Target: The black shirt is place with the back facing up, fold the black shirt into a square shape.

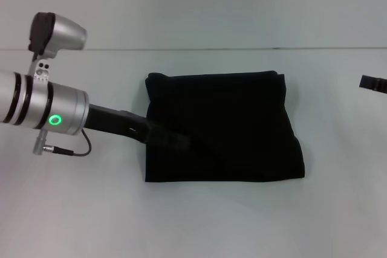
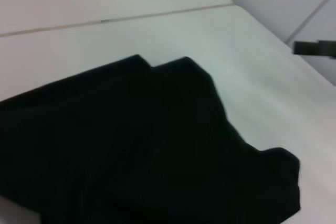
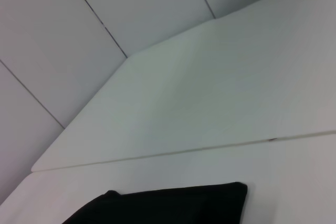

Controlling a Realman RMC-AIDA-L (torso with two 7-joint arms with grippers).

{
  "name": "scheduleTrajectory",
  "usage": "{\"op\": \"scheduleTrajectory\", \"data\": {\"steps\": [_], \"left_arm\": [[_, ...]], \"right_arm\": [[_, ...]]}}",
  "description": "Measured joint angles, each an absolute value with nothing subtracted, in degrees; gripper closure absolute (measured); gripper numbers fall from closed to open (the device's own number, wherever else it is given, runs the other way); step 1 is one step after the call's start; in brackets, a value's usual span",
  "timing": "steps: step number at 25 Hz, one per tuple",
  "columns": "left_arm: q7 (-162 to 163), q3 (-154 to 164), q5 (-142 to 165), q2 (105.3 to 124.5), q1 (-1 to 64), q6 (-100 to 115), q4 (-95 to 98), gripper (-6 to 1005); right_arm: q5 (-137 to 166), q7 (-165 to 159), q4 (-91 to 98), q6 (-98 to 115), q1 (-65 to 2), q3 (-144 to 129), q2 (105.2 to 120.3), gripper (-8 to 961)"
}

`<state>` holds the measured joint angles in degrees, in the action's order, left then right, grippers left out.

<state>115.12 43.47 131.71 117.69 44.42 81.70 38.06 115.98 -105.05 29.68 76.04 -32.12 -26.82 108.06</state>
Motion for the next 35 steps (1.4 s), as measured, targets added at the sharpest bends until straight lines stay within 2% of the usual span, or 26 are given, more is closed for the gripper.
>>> {"op": "scheduleTrajectory", "data": {"steps": [1, 8, 20, 27, 35], "left_arm": [[114.72, 43.49, 131.71, 117.78, 44.52, 81.94, 38.06, 104], [110.32, 43.17, 130.22, 118.46, 44.99, 82.12, 37.89, 67], [98.65, 43.42, 123.48, 119.4, 46.34, 78.64, 38.2, 66], [89.17, 43.13, 123.33, 120.35, 44.83, 77.22, 38.43, 65], [84.54, 43.57, 123.74, 121.44, 45.12, 74.95, 38.85, 69]], "right_arm": [[115.99, -105.24, 29.97, 76.08, -32.17, -26.97, 108.08, 193], [116.03, -103.85, 30.45, 77.93, -33.65, -28.83, 108.79, 150], [116.02, -97.19, 32.07, 71.85, -40.86, -40.78, 113.02, 76], [116.01, -90.2, 36.37, 72.62, -39.91, -42.6, 115.56, 67], [116.02, -90.68, 37.17, 73.11, -39.44, -42.85, 114.83, 67]]}}
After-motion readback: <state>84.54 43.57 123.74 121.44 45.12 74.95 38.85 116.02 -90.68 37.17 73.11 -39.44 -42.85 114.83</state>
